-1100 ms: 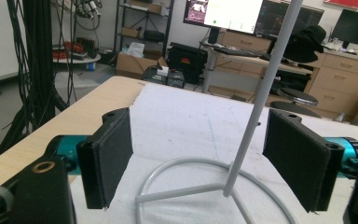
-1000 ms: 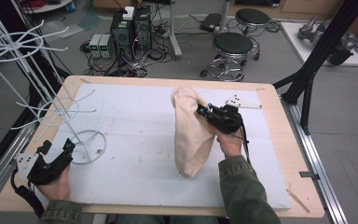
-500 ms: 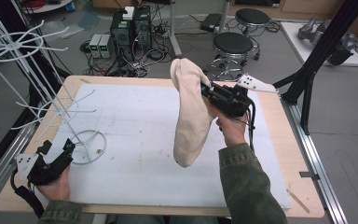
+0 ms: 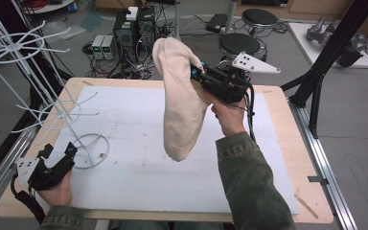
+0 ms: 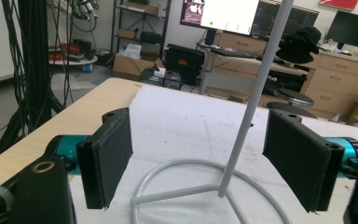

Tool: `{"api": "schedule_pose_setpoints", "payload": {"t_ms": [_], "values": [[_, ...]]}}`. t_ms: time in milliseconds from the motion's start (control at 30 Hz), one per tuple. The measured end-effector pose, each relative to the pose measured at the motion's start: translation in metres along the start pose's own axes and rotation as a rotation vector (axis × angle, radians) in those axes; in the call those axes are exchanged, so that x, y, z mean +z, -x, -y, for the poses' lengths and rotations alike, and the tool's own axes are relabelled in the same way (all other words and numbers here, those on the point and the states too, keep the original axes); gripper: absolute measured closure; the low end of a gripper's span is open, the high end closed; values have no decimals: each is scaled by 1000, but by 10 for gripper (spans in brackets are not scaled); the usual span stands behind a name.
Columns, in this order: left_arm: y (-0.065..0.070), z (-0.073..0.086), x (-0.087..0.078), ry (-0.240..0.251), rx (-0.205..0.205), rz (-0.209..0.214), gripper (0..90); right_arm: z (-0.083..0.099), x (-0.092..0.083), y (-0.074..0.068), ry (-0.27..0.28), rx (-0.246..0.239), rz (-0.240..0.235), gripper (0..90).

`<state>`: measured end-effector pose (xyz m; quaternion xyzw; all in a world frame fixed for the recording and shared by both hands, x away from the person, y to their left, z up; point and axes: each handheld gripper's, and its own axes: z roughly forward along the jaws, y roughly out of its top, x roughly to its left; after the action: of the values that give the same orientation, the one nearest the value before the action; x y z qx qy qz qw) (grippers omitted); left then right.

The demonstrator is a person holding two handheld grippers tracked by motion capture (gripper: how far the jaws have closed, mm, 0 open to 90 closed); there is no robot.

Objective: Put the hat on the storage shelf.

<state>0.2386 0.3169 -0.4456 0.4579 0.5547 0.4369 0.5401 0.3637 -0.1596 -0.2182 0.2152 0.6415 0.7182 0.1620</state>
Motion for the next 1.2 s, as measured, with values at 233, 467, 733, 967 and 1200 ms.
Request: {"api": "schedule_pose_setpoints", "payload": {"t_ms": [233,467,733,967,1200], "values": [[0,0,0,0,-1,2,238,-13,13,-7,5,-15,-16,769],[0,1,0,-3,-9,8,238,-33,27,-18,13,-48,-38,769],[1,0,0,-1,-8,15,238,-49,41,-29,4,-66,-55,767],[0,1,-1,-3,-13,16,239,-56,60,-40,-28,-84,-82,766],[-2,1,-1,-6,-32,9,240,-71,96,-63,-60,-121,-136,766]]}}
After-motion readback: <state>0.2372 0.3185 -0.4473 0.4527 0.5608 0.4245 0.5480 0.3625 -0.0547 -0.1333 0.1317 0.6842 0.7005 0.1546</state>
